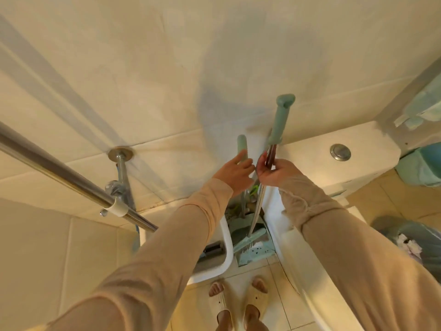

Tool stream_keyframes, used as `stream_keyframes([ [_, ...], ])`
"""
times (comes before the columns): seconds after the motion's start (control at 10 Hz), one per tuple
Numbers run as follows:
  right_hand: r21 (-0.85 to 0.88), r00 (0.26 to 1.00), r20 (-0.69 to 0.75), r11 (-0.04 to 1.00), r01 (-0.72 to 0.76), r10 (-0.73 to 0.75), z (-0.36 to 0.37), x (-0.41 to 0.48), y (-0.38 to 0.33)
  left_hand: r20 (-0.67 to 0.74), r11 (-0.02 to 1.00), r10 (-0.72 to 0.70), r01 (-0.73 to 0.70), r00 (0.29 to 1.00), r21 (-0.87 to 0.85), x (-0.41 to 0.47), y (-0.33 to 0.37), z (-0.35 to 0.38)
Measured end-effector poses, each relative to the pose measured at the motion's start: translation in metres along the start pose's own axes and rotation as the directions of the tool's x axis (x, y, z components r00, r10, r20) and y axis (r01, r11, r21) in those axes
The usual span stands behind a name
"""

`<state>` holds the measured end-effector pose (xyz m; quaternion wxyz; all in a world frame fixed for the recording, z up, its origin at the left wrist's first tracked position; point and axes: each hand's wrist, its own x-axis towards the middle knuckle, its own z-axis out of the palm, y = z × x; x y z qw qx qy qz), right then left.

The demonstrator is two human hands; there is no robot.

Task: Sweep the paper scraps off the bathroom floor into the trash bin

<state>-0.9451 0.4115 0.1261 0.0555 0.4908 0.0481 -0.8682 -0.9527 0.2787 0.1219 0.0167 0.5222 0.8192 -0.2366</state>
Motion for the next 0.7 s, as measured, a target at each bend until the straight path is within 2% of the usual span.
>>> stream_keyframes([
  [0.1, -0.043, 0.999, 0.012, 0.998, -0.035, 0.035, 0.014, 0.015, -0.002, 0.097, 0.997, -0.072, 0.074, 0.993, -0.026, 0.015, -0.007, 0.005],
  [0.2, -0.100, 0.995, 0.047, 0.991, -0.086, 0.091, 0.022, 0.026, -0.003, 0.143, 0.995, -0.086, 0.093, 0.986, -0.045, 0.020, -0.010, 0.012],
  [0.3, -0.219, 0.990, 0.100, 0.973, -0.076, 0.099, 0.019, 0.033, -0.007, 0.121, 0.991, -0.054, 0.068, 0.991, -0.113, 0.018, -0.011, 0.013],
  [0.4, -0.458, 0.973, 0.193, 0.889, -0.023, 0.124, -0.002, 0.030, -0.020, 0.031, 0.986, 0.010, -0.004, 0.999, -0.167, 0.014, -0.013, 0.008],
  [0.5, -0.697, 0.969, 0.197, 0.717, 0.030, 0.151, -0.027, 0.015, -0.036, -0.066, 0.984, 0.088, -0.097, 0.994, -0.150, 0.003, -0.004, 0.003],
  [0.6, -0.858, 0.995, 0.093, 0.509, 0.066, 0.027, -0.061, -0.008, -0.047, -0.196, 0.969, -0.041, -0.009, 0.980, -0.248, -0.016, 0.022, 0.011],
  [0.7, -0.931, 0.998, 0.048, 0.360, 0.060, -0.042, -0.120, -0.045, -0.039, -0.189, 0.916, -0.170, 0.085, 0.967, -0.393, -0.048, 0.061, 0.029],
])
